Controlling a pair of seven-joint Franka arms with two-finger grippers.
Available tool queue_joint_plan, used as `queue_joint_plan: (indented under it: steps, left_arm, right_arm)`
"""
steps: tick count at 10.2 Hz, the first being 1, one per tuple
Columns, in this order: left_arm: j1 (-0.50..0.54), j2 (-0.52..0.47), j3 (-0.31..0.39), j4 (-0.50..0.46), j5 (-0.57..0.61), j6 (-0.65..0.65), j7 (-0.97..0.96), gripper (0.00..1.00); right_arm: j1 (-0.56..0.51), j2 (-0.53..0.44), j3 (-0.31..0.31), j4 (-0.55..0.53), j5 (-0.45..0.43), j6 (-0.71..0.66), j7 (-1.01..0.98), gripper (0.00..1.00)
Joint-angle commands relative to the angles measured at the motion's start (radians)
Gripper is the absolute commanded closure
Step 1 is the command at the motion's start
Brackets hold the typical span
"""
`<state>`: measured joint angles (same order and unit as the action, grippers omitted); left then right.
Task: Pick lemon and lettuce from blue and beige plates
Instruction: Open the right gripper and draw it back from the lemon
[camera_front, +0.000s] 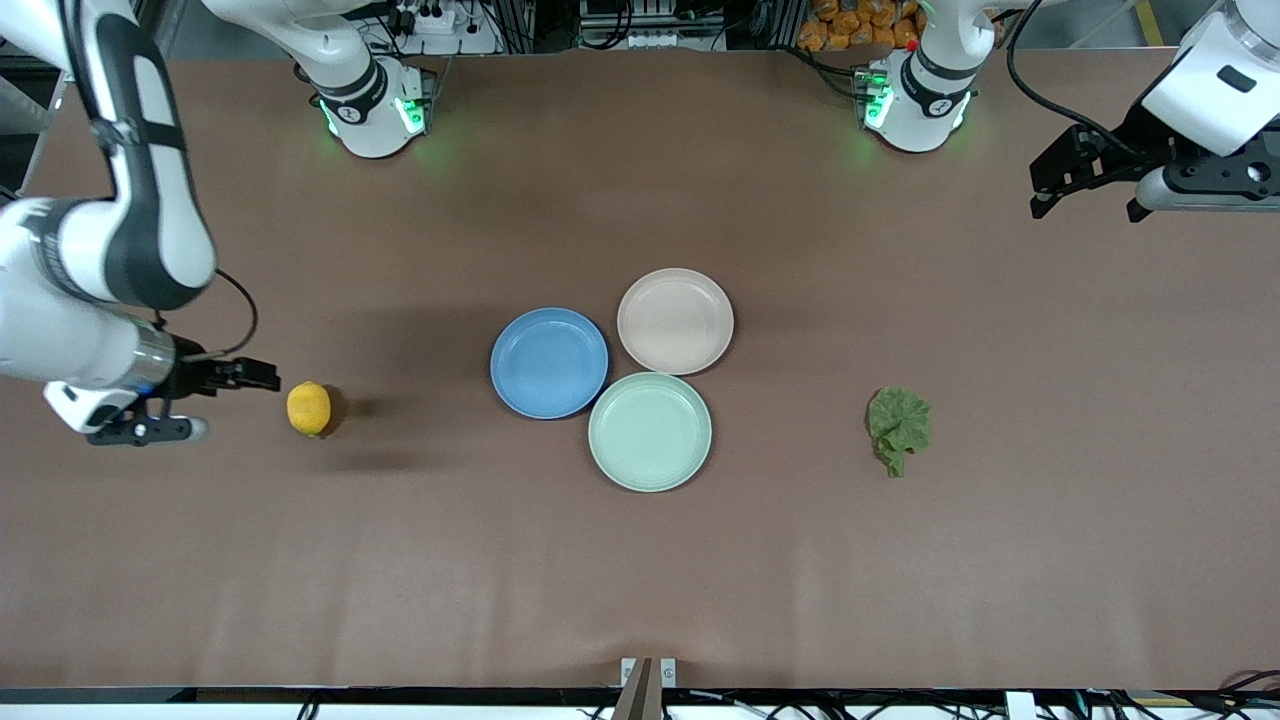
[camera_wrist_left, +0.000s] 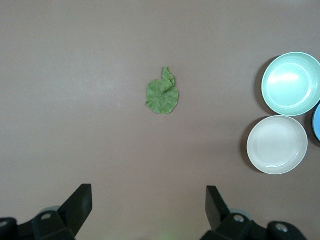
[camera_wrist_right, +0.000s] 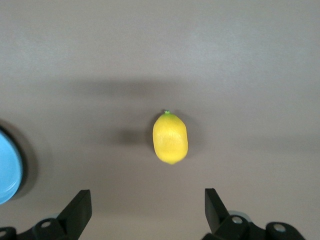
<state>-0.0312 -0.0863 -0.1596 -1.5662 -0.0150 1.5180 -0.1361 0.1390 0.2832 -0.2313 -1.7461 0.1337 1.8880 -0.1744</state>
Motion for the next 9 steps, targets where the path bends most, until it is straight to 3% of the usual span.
queue_joint_plan:
  steps: [1, 3, 5, 9]
  left_arm:
    - [0.001, 0.005, 0.003, 0.015, -0.026, -0.018, 0.027, 0.0]
    - [0.002, 0.005, 0.003, 0.015, -0.026, -0.018, 0.03, 0.0]
    - [0.004, 0.005, 0.003, 0.015, -0.026, -0.016, 0.032, 0.0]
    - [0.004, 0.004, 0.003, 0.017, -0.026, -0.018, 0.032, 0.0]
  right_arm:
    - [-0.039, -0.068, 0.009, 0.019, -0.06, -0.076, 0.004, 0.0]
    - [-0.067, -0.102, 0.023, 0.066, -0.086, -0.151, 0.041, 0.0]
    - [-0.12, -0.104, 0.102, 0.152, -0.095, -0.248, 0.091, 0.0]
    - [-0.127, -0.148, 0.142, 0.278, -0.111, -0.407, 0.142, 0.0]
